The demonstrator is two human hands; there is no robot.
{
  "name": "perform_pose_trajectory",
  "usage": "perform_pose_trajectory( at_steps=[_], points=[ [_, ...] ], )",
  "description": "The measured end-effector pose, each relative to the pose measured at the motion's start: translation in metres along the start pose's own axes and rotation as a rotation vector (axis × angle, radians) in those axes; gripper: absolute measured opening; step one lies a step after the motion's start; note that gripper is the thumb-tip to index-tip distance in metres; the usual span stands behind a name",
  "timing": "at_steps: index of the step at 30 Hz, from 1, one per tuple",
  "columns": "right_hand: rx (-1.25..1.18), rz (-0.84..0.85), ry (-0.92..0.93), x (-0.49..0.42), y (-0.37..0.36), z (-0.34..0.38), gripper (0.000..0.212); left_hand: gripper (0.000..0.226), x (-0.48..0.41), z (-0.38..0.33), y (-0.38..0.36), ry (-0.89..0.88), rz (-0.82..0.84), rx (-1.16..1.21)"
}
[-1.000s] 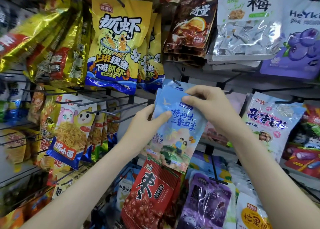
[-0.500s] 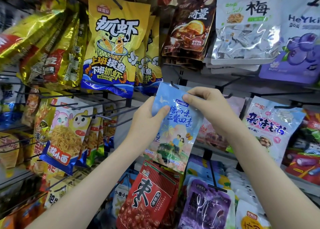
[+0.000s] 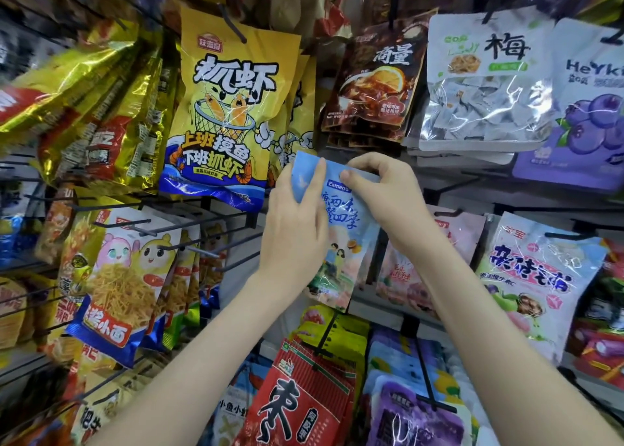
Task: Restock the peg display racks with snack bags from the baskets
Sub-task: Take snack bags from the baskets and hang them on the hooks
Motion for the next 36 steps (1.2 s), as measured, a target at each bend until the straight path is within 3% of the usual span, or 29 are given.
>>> perform_pose_trajectory(
  at_steps=[11,14,17,23,27,32,36],
  points=[
    [-0.005,0.047,-0.055,-0.003,0.0,-0.006,0.022,0.056,-0.002,0.003,-0.009,0.015,-0.017,0.054],
    [0.046,0.015,-0.113,-0.004,-0.003,-0.023,0.018,0.06,-0.001,0.008,-0.018,0.036,0.055,0.04],
    [0.194,-0.056,-0.066,-0.01,-0.009,-0.041,0.01,0.06,0.001,0.017,-0.037,0.061,0.224,-0.006],
    [0.825,-0.263,0.247,-0.001,-0.021,-0.068,0.019,0.079,-0.001,0.031,-0.067,-0.081,0.393,-0.099],
    [0.997,-0.095,0.296,0.013,-0.03,-0.08,0.039,0.082,-0.004,0.034,-0.079,-0.105,0.444,-0.141],
    [0.877,0.152,0.173,0.021,-0.026,-0.084,0.053,0.071,-0.002,0.033,-0.089,-0.087,0.452,-0.111],
    [0.78,0.133,0.139,0.044,-0.02,-0.069,0.052,0.062,0.005,0.033,-0.078,-0.126,0.311,-0.091]
  ],
)
Point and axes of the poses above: each hand's wrist, its own x-axis away from the middle knuckle, its own y-axis out of the back of the hand, z = x × y, the point moved 4 cm from there along -x, towards the middle knuckle, and after that the axes turned 6 degrees about y, right-handed, at the moved point
